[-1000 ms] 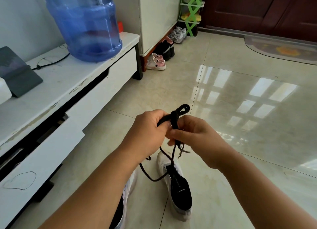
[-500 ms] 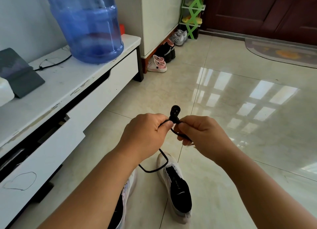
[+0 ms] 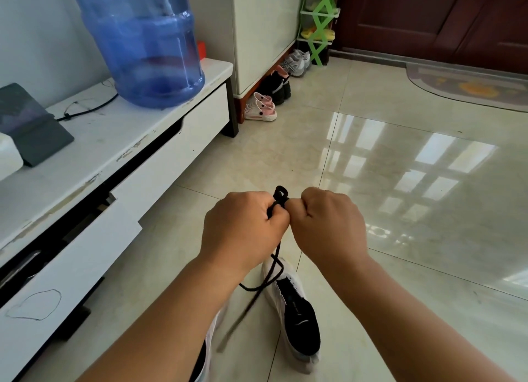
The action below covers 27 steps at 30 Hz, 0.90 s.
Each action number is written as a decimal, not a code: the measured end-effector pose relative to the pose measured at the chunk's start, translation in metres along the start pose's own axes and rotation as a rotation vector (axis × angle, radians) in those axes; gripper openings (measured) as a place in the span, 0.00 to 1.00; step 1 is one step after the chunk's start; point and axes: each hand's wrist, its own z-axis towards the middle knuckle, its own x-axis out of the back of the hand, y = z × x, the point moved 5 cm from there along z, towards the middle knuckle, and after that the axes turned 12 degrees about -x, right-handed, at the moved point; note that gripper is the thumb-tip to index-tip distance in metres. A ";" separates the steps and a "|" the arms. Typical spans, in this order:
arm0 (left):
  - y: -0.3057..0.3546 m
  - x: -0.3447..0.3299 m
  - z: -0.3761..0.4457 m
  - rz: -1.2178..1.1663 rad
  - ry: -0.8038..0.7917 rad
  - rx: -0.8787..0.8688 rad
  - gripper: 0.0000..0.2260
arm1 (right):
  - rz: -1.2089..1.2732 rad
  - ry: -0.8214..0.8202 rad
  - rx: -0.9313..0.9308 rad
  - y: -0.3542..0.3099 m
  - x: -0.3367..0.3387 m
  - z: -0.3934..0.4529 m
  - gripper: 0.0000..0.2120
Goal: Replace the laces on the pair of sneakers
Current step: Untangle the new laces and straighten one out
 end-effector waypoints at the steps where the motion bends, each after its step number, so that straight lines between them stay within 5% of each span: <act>1: 0.001 0.001 -0.001 0.020 0.011 0.012 0.18 | -0.031 0.010 -0.008 -0.001 0.000 -0.001 0.19; 6: 0.010 0.006 -0.004 0.075 0.077 -0.028 0.20 | 0.018 0.016 0.056 -0.002 0.003 0.002 0.18; 10: 0.005 0.011 -0.005 0.030 0.053 -0.096 0.21 | 0.424 -0.287 0.038 0.005 0.002 -0.002 0.02; 12: 0.004 0.012 -0.004 0.027 0.019 -0.130 0.20 | 0.594 -0.366 0.046 0.008 0.004 -0.008 0.11; 19: 0.004 0.006 -0.005 -0.097 -0.054 -0.201 0.09 | 0.716 -0.368 0.051 0.012 0.010 0.000 0.07; 27: 0.016 0.007 -0.004 -0.079 -0.035 -0.287 0.13 | 0.776 -0.283 0.013 0.008 0.012 0.000 0.07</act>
